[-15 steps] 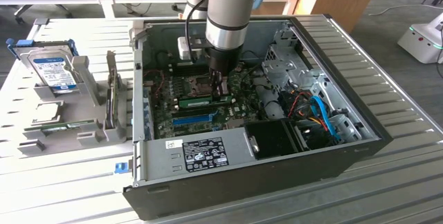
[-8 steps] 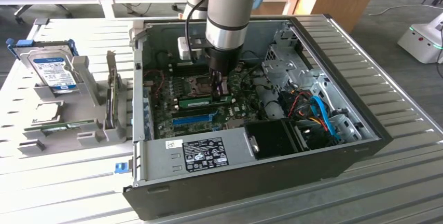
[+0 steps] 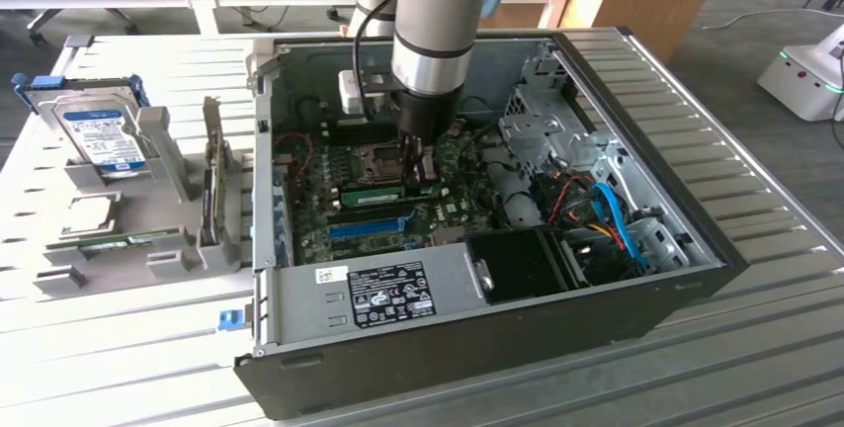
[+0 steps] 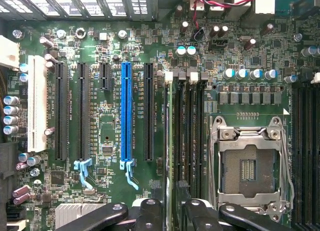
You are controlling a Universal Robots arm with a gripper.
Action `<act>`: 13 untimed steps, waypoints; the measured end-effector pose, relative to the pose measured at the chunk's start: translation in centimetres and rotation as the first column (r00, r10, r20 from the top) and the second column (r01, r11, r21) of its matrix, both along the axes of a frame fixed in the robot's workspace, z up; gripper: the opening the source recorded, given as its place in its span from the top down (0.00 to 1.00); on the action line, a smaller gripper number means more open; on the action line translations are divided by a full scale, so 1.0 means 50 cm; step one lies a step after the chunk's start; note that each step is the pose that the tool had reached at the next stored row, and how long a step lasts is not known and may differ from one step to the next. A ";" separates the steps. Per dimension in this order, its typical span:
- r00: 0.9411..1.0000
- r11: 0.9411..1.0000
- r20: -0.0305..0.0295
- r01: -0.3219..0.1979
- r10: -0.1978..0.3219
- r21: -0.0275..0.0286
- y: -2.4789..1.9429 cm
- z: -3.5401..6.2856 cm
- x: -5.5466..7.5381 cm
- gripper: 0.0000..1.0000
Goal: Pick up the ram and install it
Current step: 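Insert the ram into the slot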
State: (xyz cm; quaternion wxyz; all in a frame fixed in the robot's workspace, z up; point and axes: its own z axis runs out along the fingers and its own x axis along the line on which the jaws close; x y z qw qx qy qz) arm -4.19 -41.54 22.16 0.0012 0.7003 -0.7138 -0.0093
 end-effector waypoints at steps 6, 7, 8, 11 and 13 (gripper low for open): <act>1.000 1.000 0.000 0.000 0.000 0.000 0.0000 0.008 0.000 0.75; 1.000 1.000 0.000 0.000 0.000 0.000 0.0000 0.011 0.000 0.75; 1.000 1.000 0.000 0.000 0.000 0.000 0.0000 0.015 0.000 0.75; 1.000 1.000 0.000 0.000 0.000 0.000 0.0000 0.030 0.001 0.75; 1.000 1.000 0.000 0.000 0.000 0.000 0.0000 0.041 0.001 0.75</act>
